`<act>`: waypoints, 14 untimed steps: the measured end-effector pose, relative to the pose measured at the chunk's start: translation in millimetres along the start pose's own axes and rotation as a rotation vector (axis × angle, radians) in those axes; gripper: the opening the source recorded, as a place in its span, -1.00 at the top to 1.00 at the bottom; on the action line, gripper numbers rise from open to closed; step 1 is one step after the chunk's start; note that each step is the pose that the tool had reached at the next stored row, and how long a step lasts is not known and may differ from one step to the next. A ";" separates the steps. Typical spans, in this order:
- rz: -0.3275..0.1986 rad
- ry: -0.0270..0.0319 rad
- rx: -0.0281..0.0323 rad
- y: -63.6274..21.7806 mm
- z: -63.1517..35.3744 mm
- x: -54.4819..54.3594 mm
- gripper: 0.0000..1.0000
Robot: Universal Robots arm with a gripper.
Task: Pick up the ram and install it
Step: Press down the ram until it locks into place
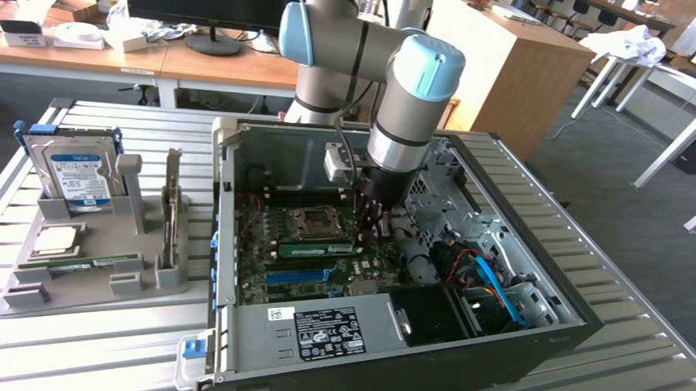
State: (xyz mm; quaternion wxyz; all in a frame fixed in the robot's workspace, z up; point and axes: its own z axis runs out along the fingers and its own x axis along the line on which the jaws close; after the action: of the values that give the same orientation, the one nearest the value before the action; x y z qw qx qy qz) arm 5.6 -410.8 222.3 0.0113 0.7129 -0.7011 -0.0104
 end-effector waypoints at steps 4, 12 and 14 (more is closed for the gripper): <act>0.000 -0.0014 -0.0002 0.1 -1.2 -0.2 0.80; 0.000 -0.0002 -0.0003 0.5 -14.4 0.0 0.80; 0.000 -0.0001 -0.0003 0.5 -17.4 0.0 0.80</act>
State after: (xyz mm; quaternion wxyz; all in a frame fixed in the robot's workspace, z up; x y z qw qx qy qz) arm 5.6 -410.7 239.7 0.0114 0.7128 -0.7012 -0.0106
